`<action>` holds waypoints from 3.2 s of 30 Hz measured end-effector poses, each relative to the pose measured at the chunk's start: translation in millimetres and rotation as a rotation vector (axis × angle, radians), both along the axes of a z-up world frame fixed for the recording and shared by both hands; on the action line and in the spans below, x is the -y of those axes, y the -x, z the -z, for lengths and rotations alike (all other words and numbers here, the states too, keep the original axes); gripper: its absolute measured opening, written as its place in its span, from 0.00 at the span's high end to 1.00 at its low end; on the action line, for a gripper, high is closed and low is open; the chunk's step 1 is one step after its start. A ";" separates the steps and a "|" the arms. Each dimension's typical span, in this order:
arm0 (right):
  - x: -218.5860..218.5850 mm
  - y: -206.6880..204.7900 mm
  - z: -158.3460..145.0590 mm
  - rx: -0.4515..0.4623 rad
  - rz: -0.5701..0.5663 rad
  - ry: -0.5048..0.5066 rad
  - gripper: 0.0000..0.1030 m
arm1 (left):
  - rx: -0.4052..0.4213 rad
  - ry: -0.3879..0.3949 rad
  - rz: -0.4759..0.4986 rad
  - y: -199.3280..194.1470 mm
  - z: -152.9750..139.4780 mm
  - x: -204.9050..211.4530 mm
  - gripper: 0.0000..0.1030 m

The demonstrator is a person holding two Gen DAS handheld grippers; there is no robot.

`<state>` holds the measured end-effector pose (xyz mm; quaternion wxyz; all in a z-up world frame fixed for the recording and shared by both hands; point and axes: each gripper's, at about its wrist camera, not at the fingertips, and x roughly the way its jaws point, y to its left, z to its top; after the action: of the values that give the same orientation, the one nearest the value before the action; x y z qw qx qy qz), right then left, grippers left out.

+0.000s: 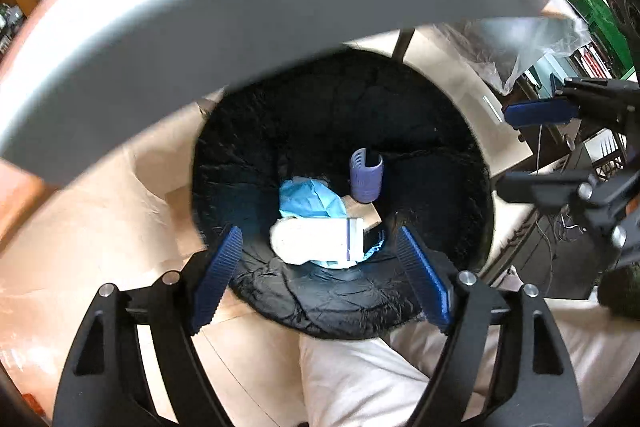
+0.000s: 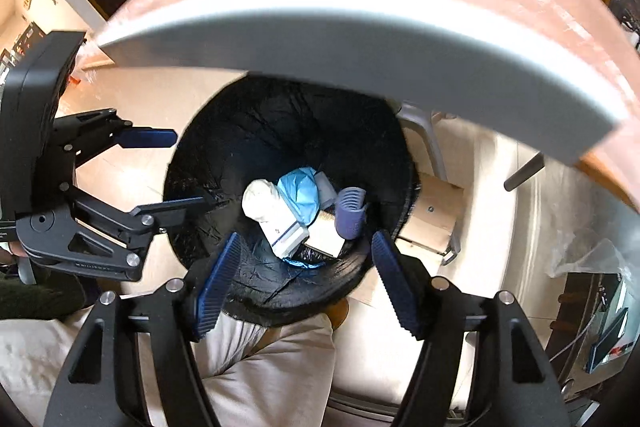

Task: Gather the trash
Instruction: 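Grasp the yellow paper bag with the right tool while the left tool grasps the white milk carton, then lift the yellow bag with the right tool while the left tool lifts the carton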

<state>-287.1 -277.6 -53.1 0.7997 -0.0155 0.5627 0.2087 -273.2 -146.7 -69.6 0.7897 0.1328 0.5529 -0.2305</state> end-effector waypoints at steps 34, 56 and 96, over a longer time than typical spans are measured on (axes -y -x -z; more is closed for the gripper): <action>-33.7 -165.1 -89.0 0.179 0.174 0.017 0.12 | 0.263 0.095 -0.188 -184.8 -128.2 -46.1 0.07; -14.6 -218.2 -68.3 0.112 0.275 0.014 0.20 | 0.063 0.204 -0.154 -244.6 -98.4 -29.5 0.24; 28.3 -212.0 -85.1 0.124 0.334 -0.230 0.49 | 0.147 0.302 -0.237 -229.8 -117.5 -61.8 0.54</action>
<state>-75.1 -305.8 32.0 0.8528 0.1566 0.4796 0.1348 -43.4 -84.9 47.9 0.8605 -0.0366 0.4646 -0.2058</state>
